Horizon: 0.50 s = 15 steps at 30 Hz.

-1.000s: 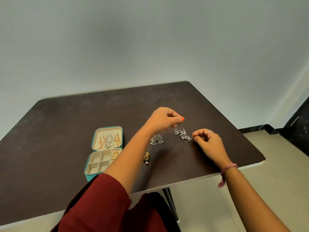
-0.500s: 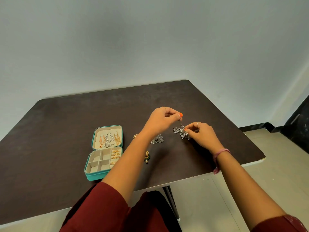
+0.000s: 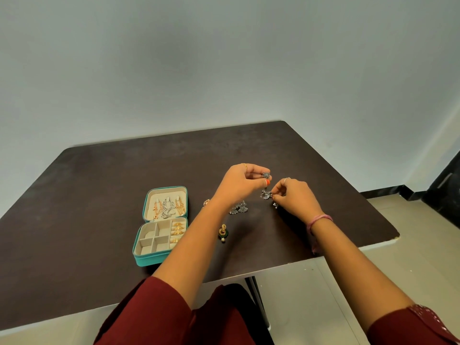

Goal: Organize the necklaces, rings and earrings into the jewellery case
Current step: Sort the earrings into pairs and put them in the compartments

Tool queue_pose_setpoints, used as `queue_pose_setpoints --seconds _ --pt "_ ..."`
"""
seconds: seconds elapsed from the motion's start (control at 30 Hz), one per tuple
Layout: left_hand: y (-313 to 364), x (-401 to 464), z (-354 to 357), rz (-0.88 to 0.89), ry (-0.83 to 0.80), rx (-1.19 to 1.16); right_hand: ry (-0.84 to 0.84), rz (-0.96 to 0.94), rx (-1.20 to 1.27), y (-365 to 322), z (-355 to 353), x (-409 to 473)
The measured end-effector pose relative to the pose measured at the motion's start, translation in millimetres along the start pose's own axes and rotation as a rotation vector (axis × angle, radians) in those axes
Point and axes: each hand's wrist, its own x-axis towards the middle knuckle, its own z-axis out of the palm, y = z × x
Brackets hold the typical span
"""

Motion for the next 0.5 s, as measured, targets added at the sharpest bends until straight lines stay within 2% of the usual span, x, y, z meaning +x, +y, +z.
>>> queue_pose_setpoints --seconds 0.1,0.3,0.5 --pt "-2.4 -0.3 -0.2 0.007 0.004 -0.003 0.018 0.021 0.157 3.1 -5.8 0.5" --pt "-2.6 -1.9 -1.6 0.009 0.010 0.055 -0.025 0.063 0.662 4.3 -23.0 -6.8" --pt "-5.8 -0.4 6.5 0.010 0.024 0.092 -0.088 0.188 0.893 6.3 -30.3 -10.2"
